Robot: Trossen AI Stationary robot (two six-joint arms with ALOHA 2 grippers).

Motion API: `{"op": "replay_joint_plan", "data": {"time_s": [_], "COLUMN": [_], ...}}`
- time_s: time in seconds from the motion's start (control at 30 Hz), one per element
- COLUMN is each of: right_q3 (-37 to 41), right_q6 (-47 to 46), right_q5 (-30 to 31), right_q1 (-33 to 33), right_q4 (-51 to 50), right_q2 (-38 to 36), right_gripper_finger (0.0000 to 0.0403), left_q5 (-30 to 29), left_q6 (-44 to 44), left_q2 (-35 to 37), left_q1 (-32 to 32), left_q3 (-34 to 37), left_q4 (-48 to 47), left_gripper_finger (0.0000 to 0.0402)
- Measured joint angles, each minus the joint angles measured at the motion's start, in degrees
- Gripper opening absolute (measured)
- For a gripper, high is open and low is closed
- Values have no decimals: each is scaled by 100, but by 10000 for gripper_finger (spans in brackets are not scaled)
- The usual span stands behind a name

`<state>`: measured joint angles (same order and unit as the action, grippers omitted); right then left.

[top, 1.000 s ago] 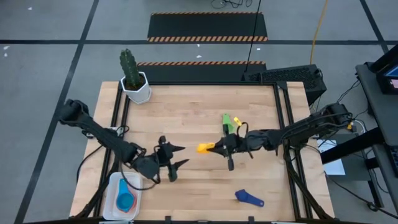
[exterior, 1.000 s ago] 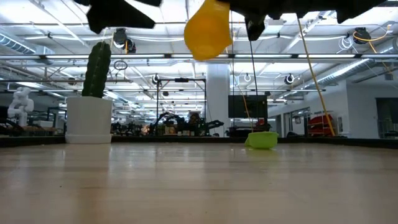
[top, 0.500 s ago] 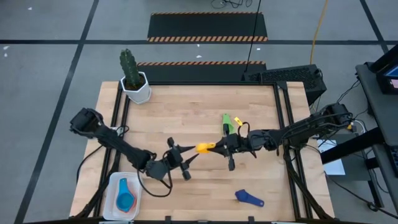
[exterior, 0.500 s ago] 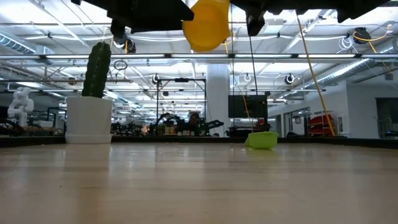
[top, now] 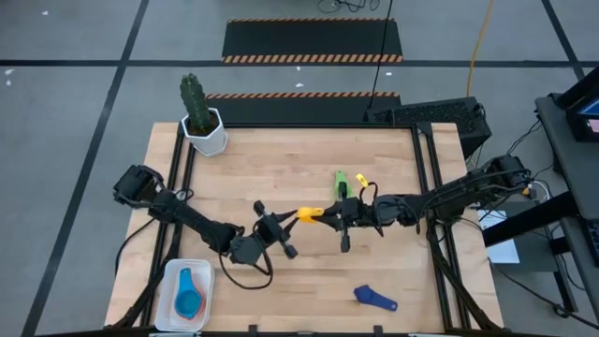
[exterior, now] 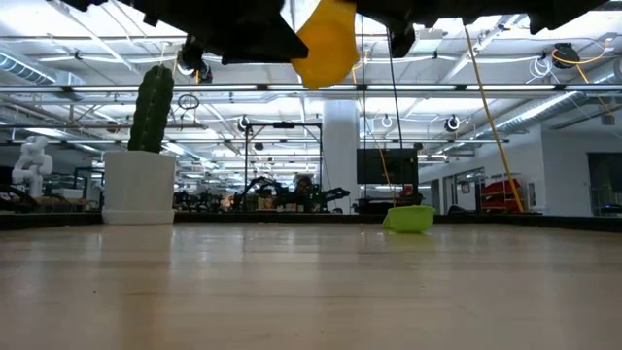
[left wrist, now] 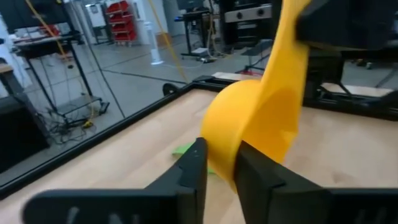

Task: Nest measuring cups in basket
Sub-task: Stack the yellow measuring cup on top of the light blue measuring cup into the white bin

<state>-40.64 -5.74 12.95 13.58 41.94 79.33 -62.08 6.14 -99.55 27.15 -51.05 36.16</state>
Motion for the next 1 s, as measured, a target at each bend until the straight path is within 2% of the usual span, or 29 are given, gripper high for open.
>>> {"op": "replay_joint_plan", "data": {"time_s": [0.2, 0.37, 0.47, 0.7, 0.83, 1.0], "right_q3": [-2, -9, -11, -2, -1, -2], "right_q6": [22, 34, 66, 66, 105, 150], "right_q5": [129, 107, 46, 15, 27, 34], "right_q1": [-2, -4, -2, -40, -39, -37], "right_q4": [15, -47, -208, -1137, -1975, -3203], "right_q2": [7, 0, -37, -398, -857, -1508], "right_gripper_finger": [0, 21, 62, 187, 232, 252], "left_q5": [-3, 51, 106, 46, 73, 719], "left_q6": [188, 145, 99, 200, 762, 2671], "left_q2": [0, 10, 15, 186, 692, 1590], "left_q1": [-201, -298, -290, -77, 114, 355], "left_q3": [-15, -15, -15, -17, -17, -19], "left_q4": [-1, 74, 67, -52, -865, -2747], "left_gripper_finger": [12, 13, 9, 7, 7, 7]}}
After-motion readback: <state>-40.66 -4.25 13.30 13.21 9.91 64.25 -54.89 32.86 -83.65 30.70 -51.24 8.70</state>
